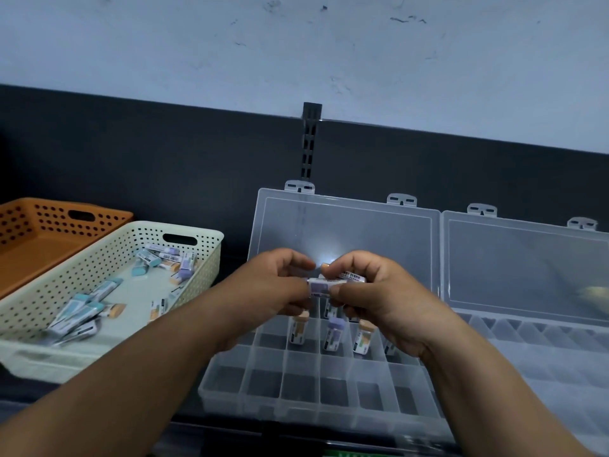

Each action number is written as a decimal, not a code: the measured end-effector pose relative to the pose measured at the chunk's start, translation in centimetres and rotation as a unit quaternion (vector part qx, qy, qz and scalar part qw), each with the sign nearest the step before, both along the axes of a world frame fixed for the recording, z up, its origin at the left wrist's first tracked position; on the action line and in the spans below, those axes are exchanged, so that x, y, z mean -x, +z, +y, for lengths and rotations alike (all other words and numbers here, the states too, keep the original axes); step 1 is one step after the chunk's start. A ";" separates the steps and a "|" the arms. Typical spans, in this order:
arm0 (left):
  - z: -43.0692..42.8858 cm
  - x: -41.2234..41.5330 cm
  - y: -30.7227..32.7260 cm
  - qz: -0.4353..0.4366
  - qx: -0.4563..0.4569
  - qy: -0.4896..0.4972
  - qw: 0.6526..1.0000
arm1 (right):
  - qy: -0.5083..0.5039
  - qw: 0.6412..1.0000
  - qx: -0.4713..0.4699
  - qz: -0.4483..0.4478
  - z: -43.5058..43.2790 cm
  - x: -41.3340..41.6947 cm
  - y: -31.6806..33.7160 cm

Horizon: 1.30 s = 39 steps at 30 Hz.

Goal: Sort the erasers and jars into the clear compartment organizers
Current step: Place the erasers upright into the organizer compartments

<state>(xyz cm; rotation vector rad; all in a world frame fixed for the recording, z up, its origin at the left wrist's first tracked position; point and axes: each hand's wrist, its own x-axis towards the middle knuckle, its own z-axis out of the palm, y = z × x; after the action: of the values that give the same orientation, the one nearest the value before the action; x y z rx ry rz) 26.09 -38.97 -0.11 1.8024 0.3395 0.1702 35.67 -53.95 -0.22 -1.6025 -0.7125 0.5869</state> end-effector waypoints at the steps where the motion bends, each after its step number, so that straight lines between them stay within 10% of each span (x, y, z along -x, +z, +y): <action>1: 0.0 0.2 0.1 -0.007 0.001 0.005 1.000 | 0.008 1.000 -0.007 0.003 0.2 0.1 0.1; 16: 3.9 2.4 0.3 -0.059 0.084 0.113 0.988 | 0.003 0.986 -0.064 0.156 3.0 0.2 0.4; 39: 5.1 2.3 -3.0 0.043 -0.369 0.065 0.926 | 0.000 0.995 -0.019 0.094 3.8 1.5 -0.4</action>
<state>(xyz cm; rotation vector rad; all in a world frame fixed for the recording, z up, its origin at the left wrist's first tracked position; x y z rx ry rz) 23.82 -33.86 -3.13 2.5393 0.5015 0.3480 34.13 -50.12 -0.67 -1.4908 -0.5799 0.7091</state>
